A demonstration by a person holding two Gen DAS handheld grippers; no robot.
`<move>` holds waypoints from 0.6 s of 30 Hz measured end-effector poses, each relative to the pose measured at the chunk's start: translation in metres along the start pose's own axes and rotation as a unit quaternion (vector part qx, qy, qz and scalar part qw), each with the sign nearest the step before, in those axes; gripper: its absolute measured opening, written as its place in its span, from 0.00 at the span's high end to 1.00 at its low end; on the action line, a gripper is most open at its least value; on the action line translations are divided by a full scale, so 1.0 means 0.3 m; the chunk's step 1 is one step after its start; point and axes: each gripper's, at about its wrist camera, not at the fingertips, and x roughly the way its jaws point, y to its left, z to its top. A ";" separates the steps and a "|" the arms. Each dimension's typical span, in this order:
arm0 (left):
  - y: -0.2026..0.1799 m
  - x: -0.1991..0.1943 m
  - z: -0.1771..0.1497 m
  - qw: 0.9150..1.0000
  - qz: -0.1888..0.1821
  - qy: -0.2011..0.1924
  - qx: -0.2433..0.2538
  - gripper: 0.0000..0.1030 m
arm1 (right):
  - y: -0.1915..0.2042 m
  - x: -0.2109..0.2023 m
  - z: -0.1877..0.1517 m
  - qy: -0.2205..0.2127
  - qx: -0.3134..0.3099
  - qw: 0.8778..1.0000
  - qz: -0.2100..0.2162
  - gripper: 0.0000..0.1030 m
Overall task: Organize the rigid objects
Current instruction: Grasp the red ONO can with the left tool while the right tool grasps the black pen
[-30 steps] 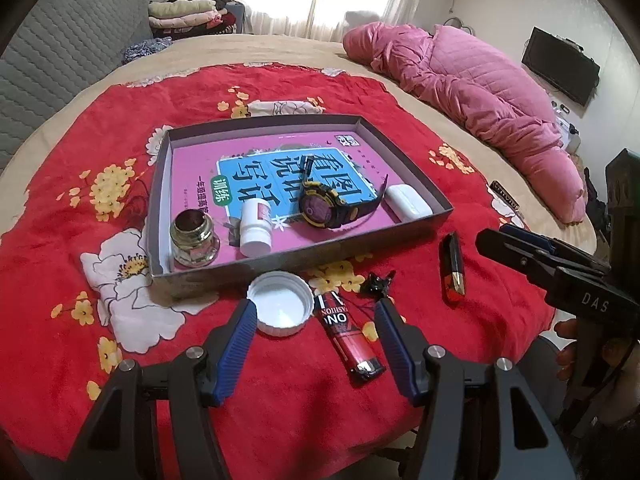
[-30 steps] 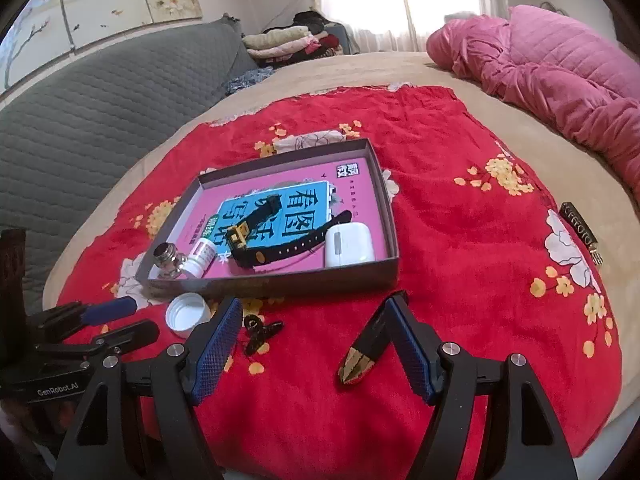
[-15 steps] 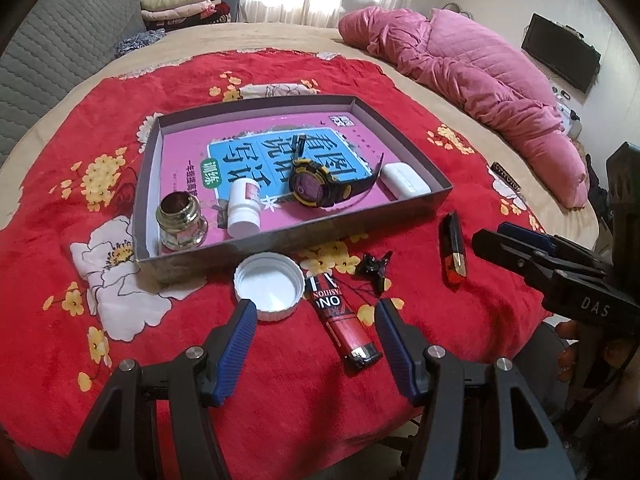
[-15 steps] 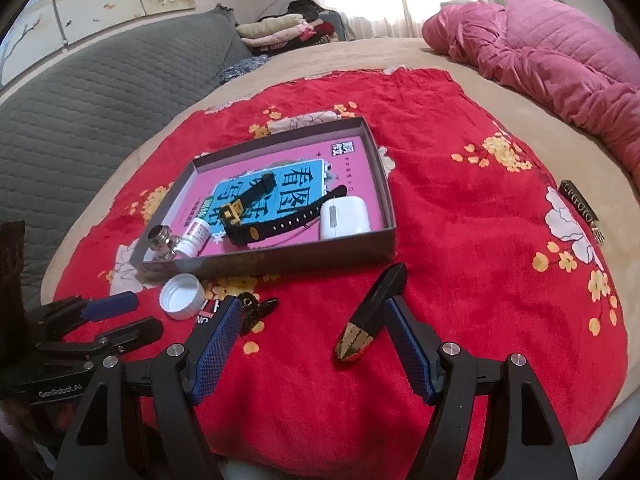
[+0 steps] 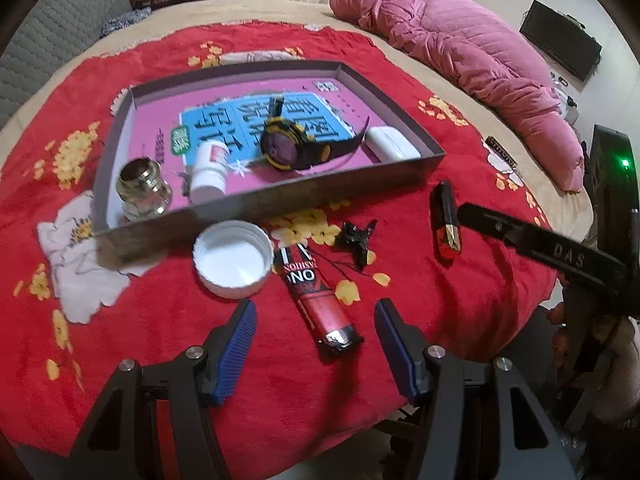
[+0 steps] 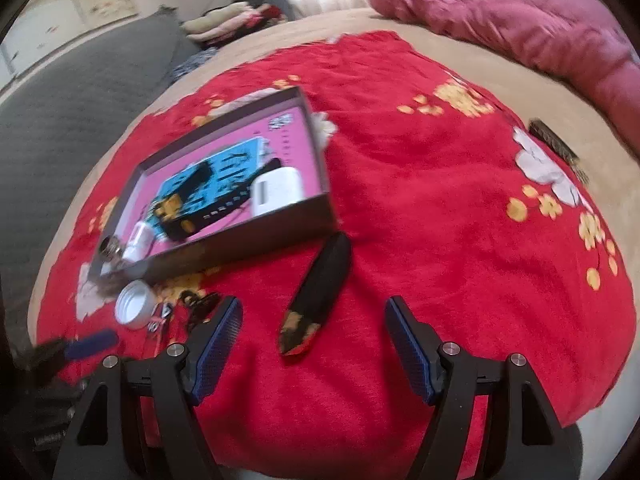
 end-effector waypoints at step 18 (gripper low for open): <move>-0.005 0.065 0.024 0.999 0.007 0.025 -0.041 0.41 | 0.031 0.158 0.018 0.024 -0.038 0.998 -0.049 0.58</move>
